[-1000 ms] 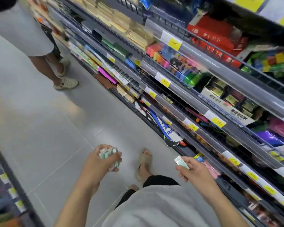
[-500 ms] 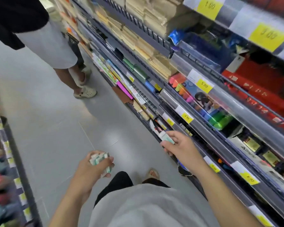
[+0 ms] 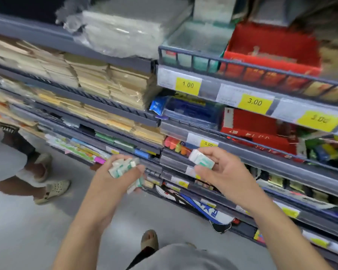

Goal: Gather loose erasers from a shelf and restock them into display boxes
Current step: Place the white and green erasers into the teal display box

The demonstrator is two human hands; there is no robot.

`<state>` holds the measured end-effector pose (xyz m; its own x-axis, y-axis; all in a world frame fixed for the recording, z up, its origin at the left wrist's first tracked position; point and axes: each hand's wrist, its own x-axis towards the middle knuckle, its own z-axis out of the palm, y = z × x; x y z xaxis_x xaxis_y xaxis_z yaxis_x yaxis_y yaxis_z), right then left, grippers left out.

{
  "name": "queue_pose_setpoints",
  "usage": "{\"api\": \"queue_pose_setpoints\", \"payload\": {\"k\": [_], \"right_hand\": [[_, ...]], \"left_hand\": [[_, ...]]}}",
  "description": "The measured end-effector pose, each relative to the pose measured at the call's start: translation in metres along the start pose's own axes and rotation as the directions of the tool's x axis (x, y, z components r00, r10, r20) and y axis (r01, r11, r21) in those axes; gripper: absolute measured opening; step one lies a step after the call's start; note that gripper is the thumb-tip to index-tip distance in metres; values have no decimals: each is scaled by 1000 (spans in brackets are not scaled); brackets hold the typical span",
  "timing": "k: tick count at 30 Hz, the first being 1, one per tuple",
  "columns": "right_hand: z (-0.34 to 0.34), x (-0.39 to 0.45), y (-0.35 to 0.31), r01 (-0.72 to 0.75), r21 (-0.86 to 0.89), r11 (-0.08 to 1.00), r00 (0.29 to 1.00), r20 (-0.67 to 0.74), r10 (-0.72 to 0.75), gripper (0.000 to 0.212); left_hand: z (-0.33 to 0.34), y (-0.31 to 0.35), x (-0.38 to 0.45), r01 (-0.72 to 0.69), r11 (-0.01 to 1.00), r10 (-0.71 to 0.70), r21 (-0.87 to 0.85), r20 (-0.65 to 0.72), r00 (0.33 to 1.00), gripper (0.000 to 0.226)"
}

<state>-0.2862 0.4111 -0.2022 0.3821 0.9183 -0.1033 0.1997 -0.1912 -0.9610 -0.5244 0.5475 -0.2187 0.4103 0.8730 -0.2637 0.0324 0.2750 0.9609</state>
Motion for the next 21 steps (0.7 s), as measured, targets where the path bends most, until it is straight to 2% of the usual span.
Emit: {"api": "queue_pose_setpoints", "payload": {"k": [3,6,11,16,21], "right_hand": [[-6,-3,-28,65,-41,997,989,-128,-70,26],[-11,-9,-55,109,-92,990,963,-238,-128,31],[-21,-13,-96,156,-228,961,923,-314,-224,29],[-38,5,-133,266,-392,881,855,-326,-403,26],[-61,33,-162,258,-559,788,817,-308,-487,32]], "left_hand": [[12,45,30,-78,997,74,21,152,986,30],[27,85,47,-186,982,172,20,289,942,28],[51,138,60,-287,954,296,-90,449,843,28],[68,179,69,-384,913,398,-136,497,771,26],[77,204,85,-447,882,460,-148,474,751,25]]}}
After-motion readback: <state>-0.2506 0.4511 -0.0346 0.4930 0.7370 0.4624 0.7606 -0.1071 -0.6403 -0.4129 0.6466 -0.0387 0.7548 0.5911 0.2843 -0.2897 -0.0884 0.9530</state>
